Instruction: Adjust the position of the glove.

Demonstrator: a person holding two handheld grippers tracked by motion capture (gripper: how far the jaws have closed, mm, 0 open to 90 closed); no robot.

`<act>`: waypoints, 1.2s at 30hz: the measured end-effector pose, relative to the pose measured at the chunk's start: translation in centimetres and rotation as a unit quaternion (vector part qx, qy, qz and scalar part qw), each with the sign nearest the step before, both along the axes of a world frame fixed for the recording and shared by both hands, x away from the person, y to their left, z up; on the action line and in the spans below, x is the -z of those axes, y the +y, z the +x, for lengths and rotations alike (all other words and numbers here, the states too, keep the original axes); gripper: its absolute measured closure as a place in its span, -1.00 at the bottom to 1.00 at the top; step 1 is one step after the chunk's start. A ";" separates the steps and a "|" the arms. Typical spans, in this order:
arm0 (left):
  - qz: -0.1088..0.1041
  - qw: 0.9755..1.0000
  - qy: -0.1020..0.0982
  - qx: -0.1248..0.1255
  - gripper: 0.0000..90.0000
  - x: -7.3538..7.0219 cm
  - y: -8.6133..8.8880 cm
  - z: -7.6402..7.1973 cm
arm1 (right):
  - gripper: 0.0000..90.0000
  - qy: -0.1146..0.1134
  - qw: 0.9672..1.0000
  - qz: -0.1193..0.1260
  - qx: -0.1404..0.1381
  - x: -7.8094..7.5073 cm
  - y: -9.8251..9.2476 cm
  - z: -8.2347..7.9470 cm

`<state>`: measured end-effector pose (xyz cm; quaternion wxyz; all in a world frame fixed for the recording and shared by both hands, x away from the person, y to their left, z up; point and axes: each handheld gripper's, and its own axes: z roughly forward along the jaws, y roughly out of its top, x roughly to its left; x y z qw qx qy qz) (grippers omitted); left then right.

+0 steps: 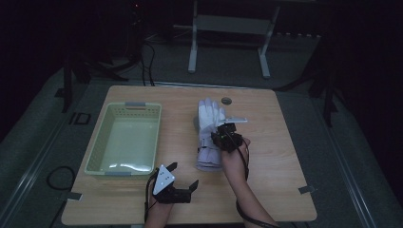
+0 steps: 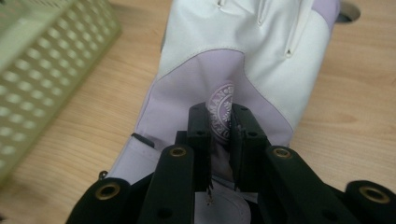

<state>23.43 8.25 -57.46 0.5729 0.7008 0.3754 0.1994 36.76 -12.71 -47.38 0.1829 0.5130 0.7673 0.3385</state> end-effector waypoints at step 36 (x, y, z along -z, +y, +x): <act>0.003 1.000 0.003 0.003 -1.00 0.0 -0.1 0.1 | -0.05 -0.011 0.998 0.039 -0.054 0.9 -3.7 0.8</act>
